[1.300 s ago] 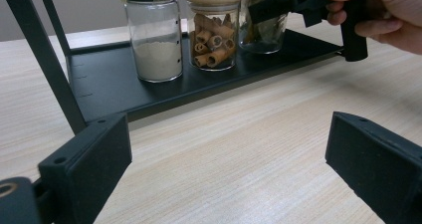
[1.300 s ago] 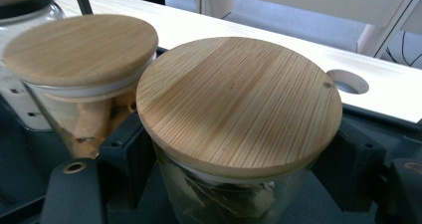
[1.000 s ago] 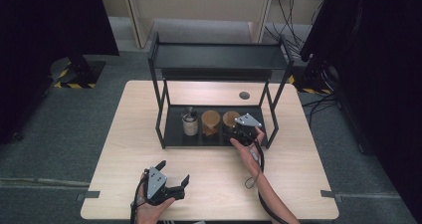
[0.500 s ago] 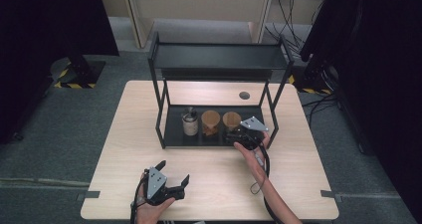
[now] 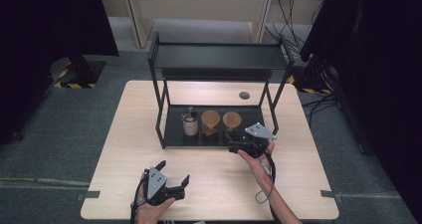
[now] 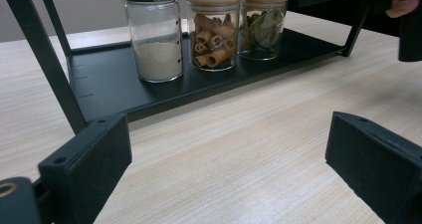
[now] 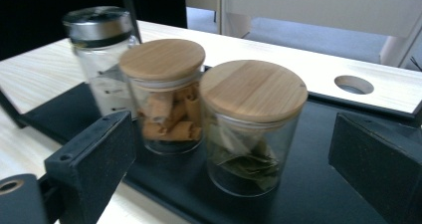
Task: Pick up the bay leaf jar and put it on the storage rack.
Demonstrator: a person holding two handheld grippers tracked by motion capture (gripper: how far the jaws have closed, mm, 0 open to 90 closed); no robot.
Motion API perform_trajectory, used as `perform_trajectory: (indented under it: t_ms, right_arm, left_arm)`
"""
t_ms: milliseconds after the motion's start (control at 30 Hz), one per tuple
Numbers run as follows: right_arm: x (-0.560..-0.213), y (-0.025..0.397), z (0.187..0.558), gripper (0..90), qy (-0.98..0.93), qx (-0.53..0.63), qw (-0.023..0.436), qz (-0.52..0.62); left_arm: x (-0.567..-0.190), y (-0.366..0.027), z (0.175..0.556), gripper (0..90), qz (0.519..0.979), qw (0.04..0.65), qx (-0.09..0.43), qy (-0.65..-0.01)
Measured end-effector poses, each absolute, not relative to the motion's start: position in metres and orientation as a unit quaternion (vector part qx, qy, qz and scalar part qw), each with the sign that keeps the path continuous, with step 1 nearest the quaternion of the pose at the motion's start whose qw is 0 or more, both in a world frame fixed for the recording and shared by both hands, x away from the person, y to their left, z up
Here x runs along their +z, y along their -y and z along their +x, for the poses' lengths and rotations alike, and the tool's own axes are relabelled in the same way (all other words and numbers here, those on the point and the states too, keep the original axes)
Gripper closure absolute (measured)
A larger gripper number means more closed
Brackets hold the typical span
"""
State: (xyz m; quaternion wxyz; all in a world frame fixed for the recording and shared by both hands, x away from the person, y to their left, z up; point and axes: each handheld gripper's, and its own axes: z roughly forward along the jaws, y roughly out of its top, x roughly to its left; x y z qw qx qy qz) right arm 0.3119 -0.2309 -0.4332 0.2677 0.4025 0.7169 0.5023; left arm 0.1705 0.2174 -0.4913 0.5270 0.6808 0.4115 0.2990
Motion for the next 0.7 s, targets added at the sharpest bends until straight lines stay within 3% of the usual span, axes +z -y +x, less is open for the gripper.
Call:
perform_trajectory:
  t_ms: [700]
  right_arm:
    - [-0.435,0.245,0.277,4.8,-0.717,0.537,0.239,0.374]
  left_arm:
    - [-0.491,-0.218,0.169,3.4,0.678,0.530,0.300,-0.410]
